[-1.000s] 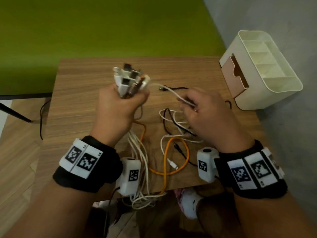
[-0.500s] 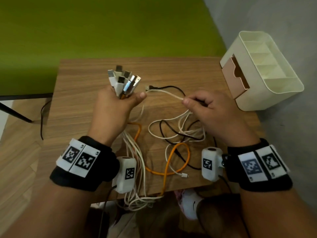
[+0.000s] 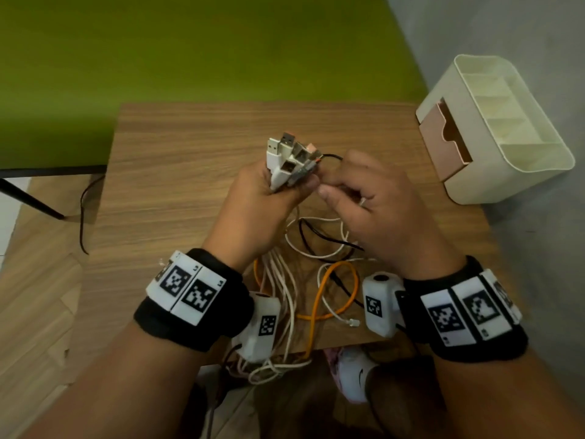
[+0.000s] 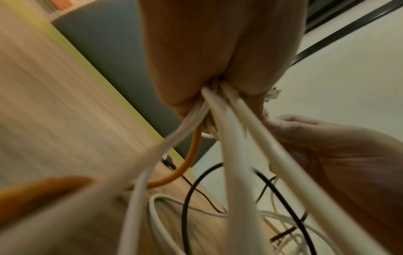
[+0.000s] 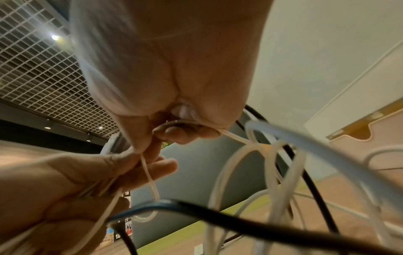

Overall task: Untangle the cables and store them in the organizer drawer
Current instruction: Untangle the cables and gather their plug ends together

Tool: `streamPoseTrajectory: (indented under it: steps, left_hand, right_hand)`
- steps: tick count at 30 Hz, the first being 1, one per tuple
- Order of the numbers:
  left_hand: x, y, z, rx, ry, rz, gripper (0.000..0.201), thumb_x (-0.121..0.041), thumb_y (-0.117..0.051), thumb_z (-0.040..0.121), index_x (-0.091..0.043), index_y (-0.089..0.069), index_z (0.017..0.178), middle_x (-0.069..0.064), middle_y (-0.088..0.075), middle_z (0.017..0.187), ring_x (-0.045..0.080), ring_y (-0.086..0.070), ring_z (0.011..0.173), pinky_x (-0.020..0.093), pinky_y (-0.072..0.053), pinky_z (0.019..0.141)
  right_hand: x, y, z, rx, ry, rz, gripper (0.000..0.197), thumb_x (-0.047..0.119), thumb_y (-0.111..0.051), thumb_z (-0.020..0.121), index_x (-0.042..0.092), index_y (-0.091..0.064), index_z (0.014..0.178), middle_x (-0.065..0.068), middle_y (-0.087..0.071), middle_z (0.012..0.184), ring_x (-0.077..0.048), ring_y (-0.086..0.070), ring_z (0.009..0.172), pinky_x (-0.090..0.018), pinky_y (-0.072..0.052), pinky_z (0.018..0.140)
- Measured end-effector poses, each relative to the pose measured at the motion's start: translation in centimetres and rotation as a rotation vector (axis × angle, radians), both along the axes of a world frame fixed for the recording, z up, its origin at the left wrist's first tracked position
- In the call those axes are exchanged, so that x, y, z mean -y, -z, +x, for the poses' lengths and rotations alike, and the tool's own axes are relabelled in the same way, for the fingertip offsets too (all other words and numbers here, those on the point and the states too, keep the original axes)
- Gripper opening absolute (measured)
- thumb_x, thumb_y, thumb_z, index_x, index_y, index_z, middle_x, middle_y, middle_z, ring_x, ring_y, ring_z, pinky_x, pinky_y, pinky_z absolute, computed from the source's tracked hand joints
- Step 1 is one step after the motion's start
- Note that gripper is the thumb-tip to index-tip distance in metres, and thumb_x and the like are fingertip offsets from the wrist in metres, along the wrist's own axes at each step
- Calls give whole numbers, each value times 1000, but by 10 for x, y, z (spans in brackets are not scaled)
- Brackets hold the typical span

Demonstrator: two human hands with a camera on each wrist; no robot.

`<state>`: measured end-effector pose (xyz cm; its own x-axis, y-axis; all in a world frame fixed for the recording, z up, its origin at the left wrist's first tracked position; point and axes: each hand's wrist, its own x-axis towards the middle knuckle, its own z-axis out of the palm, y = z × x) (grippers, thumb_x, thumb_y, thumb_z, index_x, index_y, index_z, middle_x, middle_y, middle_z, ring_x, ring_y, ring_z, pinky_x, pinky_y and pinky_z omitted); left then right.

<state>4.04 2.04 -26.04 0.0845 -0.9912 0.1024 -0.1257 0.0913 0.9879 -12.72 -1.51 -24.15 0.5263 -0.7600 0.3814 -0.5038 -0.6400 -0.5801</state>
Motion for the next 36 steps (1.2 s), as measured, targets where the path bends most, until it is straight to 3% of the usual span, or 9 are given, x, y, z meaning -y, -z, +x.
streamPoseTrajectory:
  steps: [3,8,11,14,21,26,30,32,36]
  left_hand:
    - [2,1,7,117,-26,34,6,-17,-68,89,-19,-69,84,-13,-69,70,-5,-59,63,19,-44,62]
    - [0,-2,10,232,0,60,23,-30,-63,87,-11,-65,73,-2,-62,63,4,-49,48,35,-39,54]
    - [-1,-6,13,-54,-46,128,15,-26,-62,83,-15,-62,73,-5,-54,57,10,-40,43,27,-33,46]
    - [0,-8,20,-241,-63,151,21,-14,-57,96,-13,-59,75,-2,-48,57,10,-32,42,21,-25,42]
    - [-1,-2,13,93,36,285,9,-14,-63,93,-10,-70,94,4,-75,88,-4,-48,41,13,-35,43]
    - [-4,-5,11,112,70,315,9,-20,-70,87,-12,-70,92,-16,-58,52,-5,-46,38,9,-32,41]
    - [-3,-6,11,-32,19,304,38,-35,-71,78,-3,-69,98,-13,-48,44,-1,-40,39,17,-32,41]
    - [-2,-6,11,-61,19,280,42,-39,-69,76,-4,-69,99,-12,-50,51,0,-39,40,19,-32,42]
    - [-4,-13,5,-1,153,200,10,-17,-64,89,-14,-61,80,-16,-55,48,-5,-47,41,9,-34,44]
  right_hand:
    - [1,-3,-3,52,68,-8,10,16,-62,94,11,-69,90,7,-48,78,-9,-46,67,-15,-32,59]
    - [4,1,-9,33,86,28,15,20,-61,96,8,-68,89,2,-54,79,-9,-48,69,-14,-33,60]
    - [8,4,-17,-23,94,110,19,26,-58,97,12,-66,88,7,-55,78,-6,-51,72,-13,-34,62]
    - [12,6,-28,-88,163,187,19,30,-55,99,17,-65,90,11,-55,81,-2,-53,76,-12,-34,62]
    - [6,-3,-23,25,145,167,13,21,-61,96,18,-74,94,8,-51,76,-3,-50,72,-8,-32,61]
    - [8,5,-22,-119,67,240,14,24,-64,92,20,-76,88,11,-51,74,-5,-51,72,-13,-33,59]
    - [5,6,-17,-129,11,195,19,28,-61,88,17,-76,83,6,-51,73,-13,-51,70,-32,-40,61]
    - [3,5,-15,-109,-26,186,19,27,-62,88,15,-77,85,8,-49,73,-13,-50,67,-30,-39,59]
    - [2,2,-9,-32,-42,127,16,20,-63,90,9,-75,89,7,-50,77,-3,-48,68,-11,-31,60]
